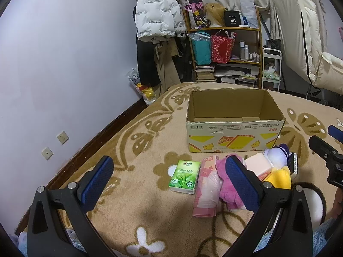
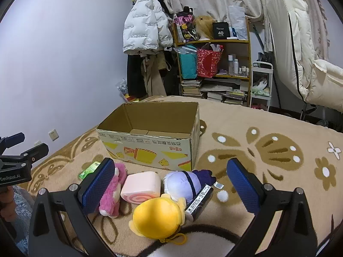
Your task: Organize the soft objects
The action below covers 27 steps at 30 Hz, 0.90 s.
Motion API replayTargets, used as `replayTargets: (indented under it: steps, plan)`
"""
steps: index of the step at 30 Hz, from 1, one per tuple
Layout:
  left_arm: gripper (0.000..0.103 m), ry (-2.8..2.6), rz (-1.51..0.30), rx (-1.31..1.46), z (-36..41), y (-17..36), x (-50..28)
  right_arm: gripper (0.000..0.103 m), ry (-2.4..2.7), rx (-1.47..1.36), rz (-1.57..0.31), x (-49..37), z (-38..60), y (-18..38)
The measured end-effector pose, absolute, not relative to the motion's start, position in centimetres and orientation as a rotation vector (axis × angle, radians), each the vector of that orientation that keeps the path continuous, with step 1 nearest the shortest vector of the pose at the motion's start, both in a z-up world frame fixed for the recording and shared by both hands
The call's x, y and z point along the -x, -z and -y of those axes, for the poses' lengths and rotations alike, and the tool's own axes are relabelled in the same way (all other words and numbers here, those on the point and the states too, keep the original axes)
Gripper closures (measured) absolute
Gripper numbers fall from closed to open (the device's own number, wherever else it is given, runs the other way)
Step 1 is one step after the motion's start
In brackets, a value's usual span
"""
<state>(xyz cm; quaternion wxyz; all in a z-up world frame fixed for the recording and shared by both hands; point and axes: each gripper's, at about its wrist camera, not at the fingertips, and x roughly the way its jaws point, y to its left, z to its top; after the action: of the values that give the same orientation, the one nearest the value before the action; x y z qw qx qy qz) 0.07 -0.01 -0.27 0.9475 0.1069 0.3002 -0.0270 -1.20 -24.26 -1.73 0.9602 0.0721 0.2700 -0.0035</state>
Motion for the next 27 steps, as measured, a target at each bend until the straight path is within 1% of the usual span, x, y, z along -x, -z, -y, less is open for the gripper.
replayTargets:
  steps: [27]
  plan:
    - [0.0, 0.054, -0.612, -0.22, -0.3, 0.27, -0.12, 0.0, 0.008, -0.149, -0.549, 1.25, 24.05, 1.85]
